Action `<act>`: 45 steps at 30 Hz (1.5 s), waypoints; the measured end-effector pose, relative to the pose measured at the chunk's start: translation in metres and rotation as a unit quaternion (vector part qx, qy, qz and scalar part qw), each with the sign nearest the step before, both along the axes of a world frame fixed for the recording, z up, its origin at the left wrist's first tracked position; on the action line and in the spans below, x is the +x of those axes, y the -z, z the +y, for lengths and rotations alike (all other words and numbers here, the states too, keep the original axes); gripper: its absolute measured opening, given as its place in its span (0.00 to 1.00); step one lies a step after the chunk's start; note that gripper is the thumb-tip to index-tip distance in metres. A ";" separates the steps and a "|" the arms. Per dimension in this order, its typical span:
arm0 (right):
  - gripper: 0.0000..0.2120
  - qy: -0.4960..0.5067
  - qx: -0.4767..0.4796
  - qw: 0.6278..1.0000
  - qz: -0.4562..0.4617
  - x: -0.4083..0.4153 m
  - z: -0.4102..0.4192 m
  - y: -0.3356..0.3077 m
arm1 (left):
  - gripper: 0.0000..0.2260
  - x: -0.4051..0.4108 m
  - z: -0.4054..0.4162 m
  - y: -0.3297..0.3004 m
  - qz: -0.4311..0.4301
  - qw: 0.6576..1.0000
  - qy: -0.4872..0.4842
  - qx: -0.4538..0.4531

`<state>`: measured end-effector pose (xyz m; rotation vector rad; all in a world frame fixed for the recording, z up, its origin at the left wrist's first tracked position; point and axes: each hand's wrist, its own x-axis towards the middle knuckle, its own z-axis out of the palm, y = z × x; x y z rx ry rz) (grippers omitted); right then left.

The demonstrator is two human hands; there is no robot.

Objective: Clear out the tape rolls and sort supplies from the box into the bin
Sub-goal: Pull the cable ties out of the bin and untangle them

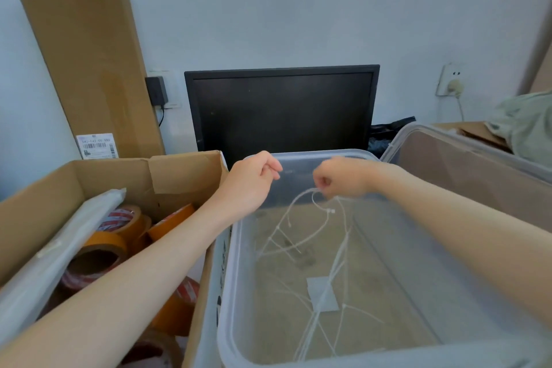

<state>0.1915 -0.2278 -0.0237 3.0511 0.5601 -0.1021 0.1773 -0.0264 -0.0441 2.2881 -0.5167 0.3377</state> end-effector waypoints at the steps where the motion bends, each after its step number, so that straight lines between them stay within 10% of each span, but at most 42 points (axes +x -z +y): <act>1: 0.04 0.007 0.053 0.999 -0.012 -0.001 -0.005 -0.004 | 0.09 0.000 0.000 -0.001 0.004 1.000 0.001 0.001; 8: 0.03 0.056 0.430 0.900 -0.045 -0.014 -0.025 -0.011 | 0.09 -0.002 -0.004 -0.005 0.042 0.999 0.028 0.009; 21: 0.12 0.170 0.471 0.848 -0.173 -0.048 -0.016 -0.024 | 0.20 -0.017 0.003 -0.009 0.052 0.994 0.089 -0.046; 28: 0.09 0.230 0.763 0.601 -0.060 -0.072 -0.014 -0.047 | 0.17 -0.013 -0.002 -0.028 0.054 0.994 0.031 -0.090; 36: 0.12 0.198 0.736 0.634 -0.129 -0.079 0.007 -0.031 | 0.12 -0.027 -0.030 -0.045 0.069 0.925 -0.075 -0.366; 45: 0.18 0.243 0.708 0.629 -0.210 -0.073 -0.015 -0.023 | 0.08 -0.031 -0.042 -0.026 -0.003 0.944 -0.055 -0.325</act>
